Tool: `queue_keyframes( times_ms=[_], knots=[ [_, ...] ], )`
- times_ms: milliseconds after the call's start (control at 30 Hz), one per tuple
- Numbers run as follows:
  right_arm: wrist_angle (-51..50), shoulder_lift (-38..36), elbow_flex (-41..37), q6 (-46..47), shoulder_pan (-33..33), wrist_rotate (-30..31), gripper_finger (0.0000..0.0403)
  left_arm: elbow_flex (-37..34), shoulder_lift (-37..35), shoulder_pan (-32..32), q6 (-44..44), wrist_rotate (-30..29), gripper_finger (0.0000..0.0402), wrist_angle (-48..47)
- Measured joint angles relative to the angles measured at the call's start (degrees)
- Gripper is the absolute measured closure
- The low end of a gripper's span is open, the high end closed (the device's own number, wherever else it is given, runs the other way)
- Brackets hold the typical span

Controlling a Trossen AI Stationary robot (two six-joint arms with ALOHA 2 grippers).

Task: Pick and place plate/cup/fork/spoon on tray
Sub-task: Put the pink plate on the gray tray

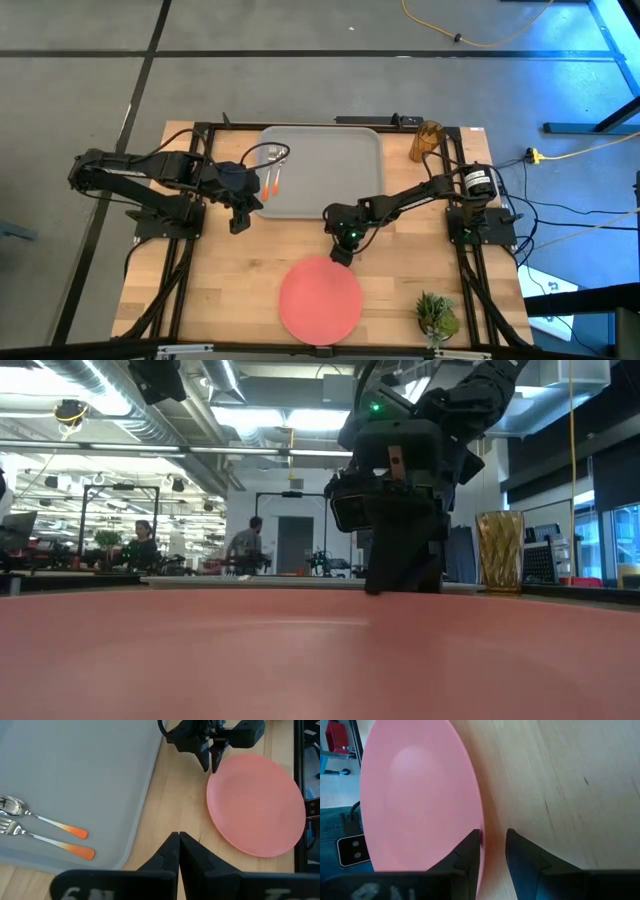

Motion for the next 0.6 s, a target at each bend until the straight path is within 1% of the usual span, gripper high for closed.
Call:
queue_keyframes(
  times_ms=[400, 567, 600],
  knots=[
    [1.2, 0.7, 0.0, 0.0, 0.0, -0.1, 0.0310, 0.0, 0.0, 0.0, 0.0, 0.0, 0.0401, 0.0],
    [7.1, 3.3, 0.1, 0.0, -0.1, -4.4, 0.0310, 0.0, 0.0, 0.0, 0.0, 0.0, 0.0401, -0.1],
    [7.2, 3.4, 0.2, 0.1, -0.2, -4.4, 0.0310, 0.0, 0.0, 0.0, 0.0, 0.0, 0.0401, 0.0]
  ],
)
